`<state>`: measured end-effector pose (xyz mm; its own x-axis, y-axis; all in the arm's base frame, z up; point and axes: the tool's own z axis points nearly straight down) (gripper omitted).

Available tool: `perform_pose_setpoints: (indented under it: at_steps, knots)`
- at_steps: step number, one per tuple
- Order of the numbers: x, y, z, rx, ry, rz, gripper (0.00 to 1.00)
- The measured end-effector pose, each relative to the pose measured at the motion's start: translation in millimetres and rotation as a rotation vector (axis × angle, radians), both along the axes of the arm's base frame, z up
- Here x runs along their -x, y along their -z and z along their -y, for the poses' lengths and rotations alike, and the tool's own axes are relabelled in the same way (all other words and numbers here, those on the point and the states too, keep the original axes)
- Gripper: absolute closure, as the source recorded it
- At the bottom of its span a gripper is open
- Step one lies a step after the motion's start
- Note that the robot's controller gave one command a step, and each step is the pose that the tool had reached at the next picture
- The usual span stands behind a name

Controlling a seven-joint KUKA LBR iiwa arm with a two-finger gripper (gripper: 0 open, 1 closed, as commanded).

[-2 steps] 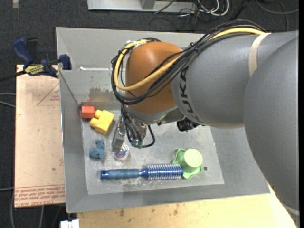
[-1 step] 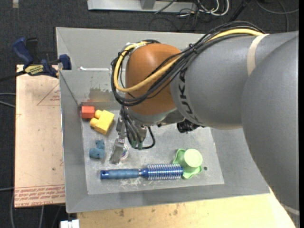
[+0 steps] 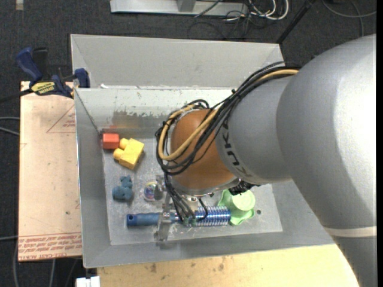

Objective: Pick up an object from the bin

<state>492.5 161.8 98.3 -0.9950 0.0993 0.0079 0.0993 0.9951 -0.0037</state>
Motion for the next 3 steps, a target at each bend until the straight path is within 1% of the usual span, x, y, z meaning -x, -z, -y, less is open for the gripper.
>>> perform_pose_setpoints:
  at_steps: [1, 2, 3]
  knots:
    - [-16.0, 30, 2, -0.003, 0.021, 0.005, 0.00]
    - [-16.3, 28, 2, -0.004, 0.020, 0.007, 1.00]
    - [-11.7, -110, 6, -0.006, 0.015, 0.016, 1.00]
